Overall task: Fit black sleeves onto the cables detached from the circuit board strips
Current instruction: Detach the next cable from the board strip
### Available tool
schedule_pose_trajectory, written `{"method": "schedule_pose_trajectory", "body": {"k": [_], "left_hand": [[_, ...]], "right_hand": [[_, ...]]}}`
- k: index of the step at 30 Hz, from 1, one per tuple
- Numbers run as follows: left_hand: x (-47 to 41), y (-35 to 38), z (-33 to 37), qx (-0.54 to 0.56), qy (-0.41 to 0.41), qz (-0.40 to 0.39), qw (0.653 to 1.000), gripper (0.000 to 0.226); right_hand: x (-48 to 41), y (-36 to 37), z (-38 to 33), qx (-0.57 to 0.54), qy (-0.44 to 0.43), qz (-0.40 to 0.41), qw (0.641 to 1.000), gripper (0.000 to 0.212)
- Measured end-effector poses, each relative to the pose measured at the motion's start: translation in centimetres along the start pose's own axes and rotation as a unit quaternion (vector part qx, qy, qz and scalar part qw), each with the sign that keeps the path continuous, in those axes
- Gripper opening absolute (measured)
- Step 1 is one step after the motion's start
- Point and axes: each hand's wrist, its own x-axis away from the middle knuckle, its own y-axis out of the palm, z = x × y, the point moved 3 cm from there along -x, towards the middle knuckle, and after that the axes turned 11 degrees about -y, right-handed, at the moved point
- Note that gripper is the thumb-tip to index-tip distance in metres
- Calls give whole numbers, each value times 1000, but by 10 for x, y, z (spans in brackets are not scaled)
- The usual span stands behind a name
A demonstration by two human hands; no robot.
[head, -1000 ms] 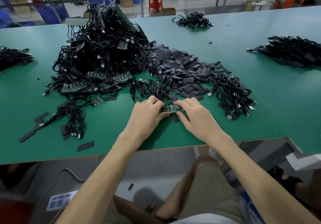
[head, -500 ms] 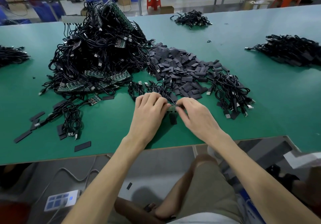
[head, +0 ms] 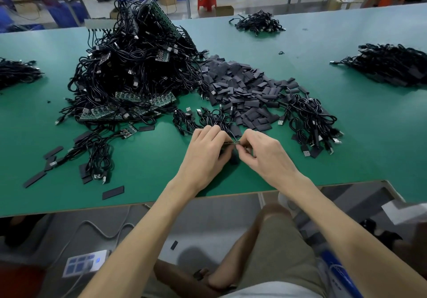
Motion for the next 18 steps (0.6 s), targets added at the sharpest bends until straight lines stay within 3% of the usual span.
{"method": "schedule_pose_trajectory", "body": {"k": [13, 18], "left_hand": [[0, -4, 4, 18, 2, -9, 1000, 12], [-2, -2, 4, 3, -9, 1, 1000, 9]], "right_hand": [[0, 3, 1, -36, -18, -10, 999, 24], [-2, 4, -1, -3, -27, -8, 1000, 15]]}}
